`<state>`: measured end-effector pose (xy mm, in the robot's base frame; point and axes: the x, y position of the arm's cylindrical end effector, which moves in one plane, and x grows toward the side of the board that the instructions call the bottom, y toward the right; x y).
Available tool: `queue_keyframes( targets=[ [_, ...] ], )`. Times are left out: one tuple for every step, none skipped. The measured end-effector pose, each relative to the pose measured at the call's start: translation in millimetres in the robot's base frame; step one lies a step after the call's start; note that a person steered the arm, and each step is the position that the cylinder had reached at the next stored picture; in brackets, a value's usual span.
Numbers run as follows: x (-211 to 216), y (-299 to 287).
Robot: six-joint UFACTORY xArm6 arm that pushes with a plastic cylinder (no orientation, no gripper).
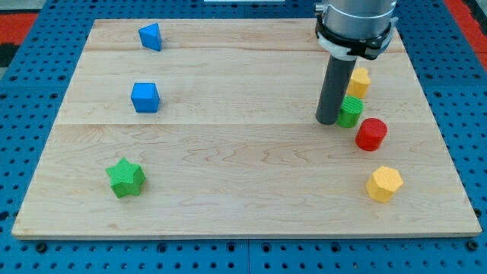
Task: Push your arm towards the green star
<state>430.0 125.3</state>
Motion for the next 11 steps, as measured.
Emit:
queue_keyframes(
  targets=[
    [-5.5,14.1],
    [-5.5,15.5],
    [-5.5,3.1],
    [2.0,-41.6],
    [22.7,-97.9],
    [43.7,-160.9],
    [54.9,-224.4],
    [60.0,-284.3],
    [68.2,-332.2],
    [101.3,-337.3],
    [131.4,-337.7]
  ],
)
